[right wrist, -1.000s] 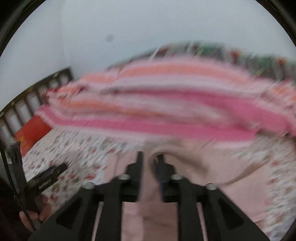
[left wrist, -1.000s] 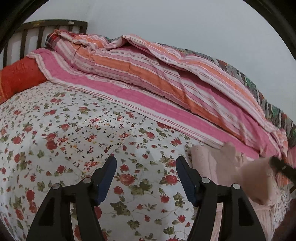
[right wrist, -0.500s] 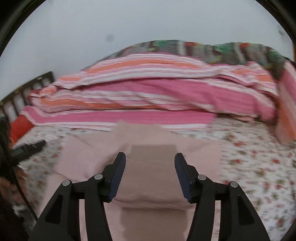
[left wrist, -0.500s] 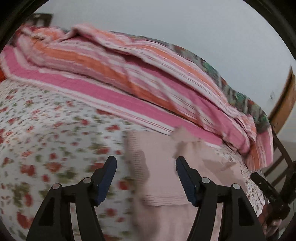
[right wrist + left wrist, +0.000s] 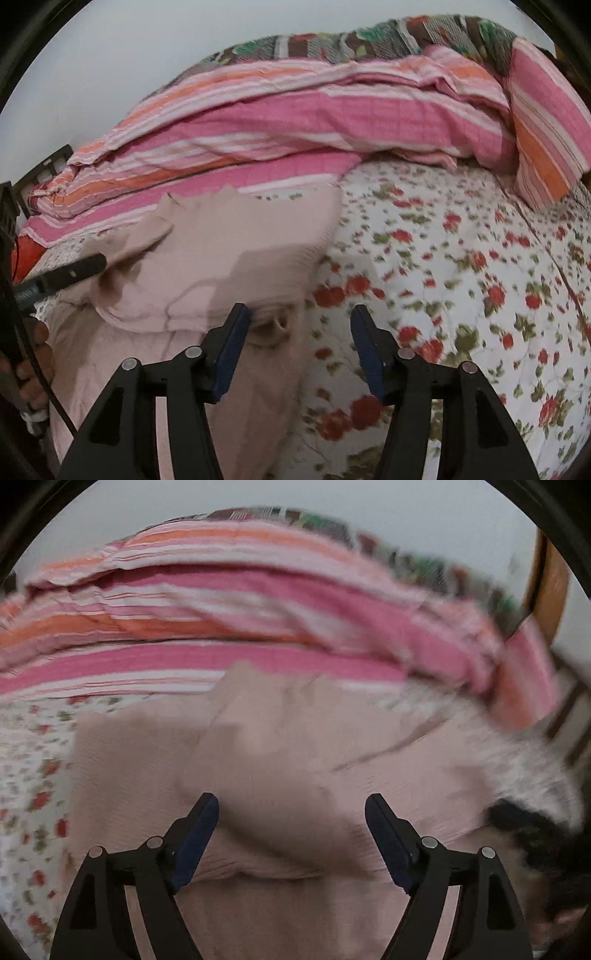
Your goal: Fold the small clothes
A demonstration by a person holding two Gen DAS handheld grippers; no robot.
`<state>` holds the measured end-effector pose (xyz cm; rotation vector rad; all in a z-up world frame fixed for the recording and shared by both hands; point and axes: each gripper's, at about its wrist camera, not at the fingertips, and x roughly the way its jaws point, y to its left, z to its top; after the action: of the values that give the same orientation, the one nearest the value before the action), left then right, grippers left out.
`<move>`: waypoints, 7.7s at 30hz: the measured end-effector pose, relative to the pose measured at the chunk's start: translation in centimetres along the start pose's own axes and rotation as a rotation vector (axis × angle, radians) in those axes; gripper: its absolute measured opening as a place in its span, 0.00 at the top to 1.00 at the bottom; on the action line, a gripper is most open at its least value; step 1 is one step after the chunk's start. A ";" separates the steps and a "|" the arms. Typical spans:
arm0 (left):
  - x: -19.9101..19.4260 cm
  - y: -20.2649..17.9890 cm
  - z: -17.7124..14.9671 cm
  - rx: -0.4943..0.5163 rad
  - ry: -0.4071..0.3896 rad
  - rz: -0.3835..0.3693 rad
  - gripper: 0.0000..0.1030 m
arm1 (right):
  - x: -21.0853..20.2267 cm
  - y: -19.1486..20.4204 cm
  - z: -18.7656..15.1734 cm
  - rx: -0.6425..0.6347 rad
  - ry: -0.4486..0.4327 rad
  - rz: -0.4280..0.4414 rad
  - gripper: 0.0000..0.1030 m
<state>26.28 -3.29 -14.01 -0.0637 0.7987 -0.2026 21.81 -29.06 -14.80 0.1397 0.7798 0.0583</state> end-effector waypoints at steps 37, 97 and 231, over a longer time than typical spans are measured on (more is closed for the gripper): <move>-3.6 13.5 -1.7 -0.258 -0.170 -0.051 0.93 | 1.3 1.3 0.3 -0.026 0.018 -0.027 0.45; -0.7 14.9 -0.8 -0.275 -0.005 -0.134 0.82 | 1.6 0.6 1.8 0.054 0.007 0.013 0.45; -16.6 11.6 -24.4 -0.316 0.002 -0.292 0.94 | -13.8 4.0 -20.7 -0.037 0.027 0.217 0.92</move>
<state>-0.66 11.92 -20.86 -0.4803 0.8160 -0.3502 -2.59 -24.39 -19.10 0.1880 0.7881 0.2807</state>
